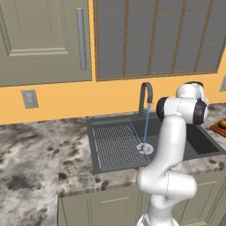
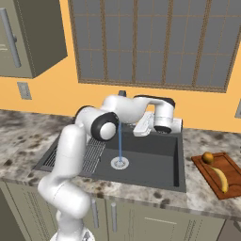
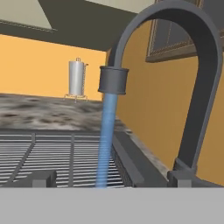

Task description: Pick the mango, banana from the sink and place them on the cutting board to airdry. Then turn off the sink faucet.

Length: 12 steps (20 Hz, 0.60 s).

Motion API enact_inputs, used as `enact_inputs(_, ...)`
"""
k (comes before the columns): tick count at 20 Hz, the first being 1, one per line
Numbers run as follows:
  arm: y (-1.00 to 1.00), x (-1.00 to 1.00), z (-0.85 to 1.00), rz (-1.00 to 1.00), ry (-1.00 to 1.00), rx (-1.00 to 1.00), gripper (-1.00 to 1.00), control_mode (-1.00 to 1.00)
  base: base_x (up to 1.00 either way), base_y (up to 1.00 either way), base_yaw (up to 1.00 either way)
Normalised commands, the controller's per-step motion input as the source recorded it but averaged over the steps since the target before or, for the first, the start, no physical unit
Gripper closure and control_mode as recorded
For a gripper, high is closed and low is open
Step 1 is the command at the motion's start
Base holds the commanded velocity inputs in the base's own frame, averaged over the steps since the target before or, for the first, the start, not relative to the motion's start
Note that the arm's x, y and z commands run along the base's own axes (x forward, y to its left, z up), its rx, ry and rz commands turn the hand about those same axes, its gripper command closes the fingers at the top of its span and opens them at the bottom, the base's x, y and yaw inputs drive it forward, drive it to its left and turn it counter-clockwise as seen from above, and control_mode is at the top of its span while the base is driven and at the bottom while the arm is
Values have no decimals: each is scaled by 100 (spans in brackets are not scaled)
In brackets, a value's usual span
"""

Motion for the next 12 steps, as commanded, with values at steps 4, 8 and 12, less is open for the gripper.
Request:
enact_inputs(4,4,2,0,2,0,0,-100,-100,0,0,0)
enact_inputs(8,6,2,0,0,0,0,-100,-100,0,0,0)
enact_inputs(12,5,3,0,0,0,0,-100,-100,0,0,0)
